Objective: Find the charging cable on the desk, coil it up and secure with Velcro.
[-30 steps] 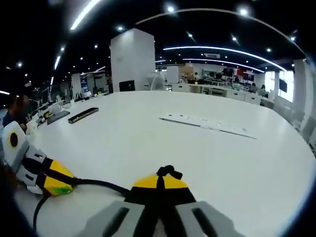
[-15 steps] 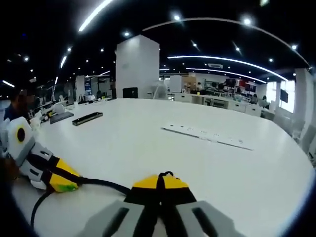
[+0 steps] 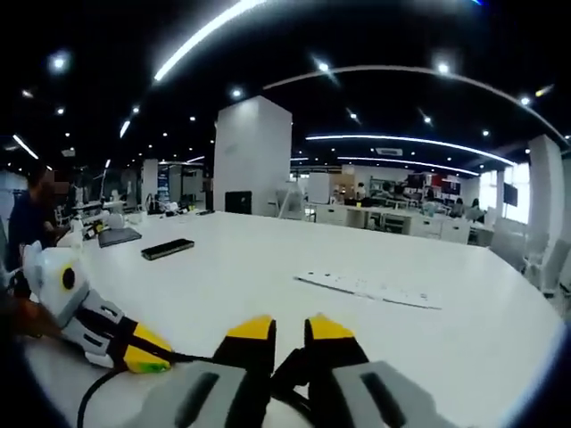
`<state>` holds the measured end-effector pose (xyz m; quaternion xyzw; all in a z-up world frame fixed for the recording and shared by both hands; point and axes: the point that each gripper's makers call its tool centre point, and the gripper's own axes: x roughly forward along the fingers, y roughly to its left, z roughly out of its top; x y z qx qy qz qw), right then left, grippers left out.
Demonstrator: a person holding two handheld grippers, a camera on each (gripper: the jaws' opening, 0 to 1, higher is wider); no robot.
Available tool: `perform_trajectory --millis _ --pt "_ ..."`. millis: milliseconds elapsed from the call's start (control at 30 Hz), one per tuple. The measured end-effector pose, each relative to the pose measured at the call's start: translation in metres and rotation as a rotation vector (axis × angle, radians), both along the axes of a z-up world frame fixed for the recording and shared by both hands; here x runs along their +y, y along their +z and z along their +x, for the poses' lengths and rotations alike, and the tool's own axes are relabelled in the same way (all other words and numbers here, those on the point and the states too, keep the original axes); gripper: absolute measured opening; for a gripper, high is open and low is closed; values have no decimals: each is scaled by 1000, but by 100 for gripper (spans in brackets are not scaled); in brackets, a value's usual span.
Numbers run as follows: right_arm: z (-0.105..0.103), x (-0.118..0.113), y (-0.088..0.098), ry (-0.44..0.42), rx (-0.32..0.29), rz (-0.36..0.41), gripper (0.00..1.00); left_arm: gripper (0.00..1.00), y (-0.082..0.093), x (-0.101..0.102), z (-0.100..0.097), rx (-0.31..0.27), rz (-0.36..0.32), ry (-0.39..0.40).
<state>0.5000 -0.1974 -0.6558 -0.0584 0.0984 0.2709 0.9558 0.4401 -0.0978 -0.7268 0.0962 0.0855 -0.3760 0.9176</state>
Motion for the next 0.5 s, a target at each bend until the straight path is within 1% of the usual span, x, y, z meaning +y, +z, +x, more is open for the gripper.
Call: perform_trajectory --millis 100,167,300,500 --pt "-3 1 9 4 -28 10 23 7 0 0 0 -1 0 0" --pt "-6 3 13 9 -42 14 24 8 0 0 0 -1 1 -1" --pt "-12 5 24 26 -79 24 29 9 -1 0 1 -3 2 0" --pt "-24 6 33 38 -107 36 30 14 0 2 2 -4 3 11"
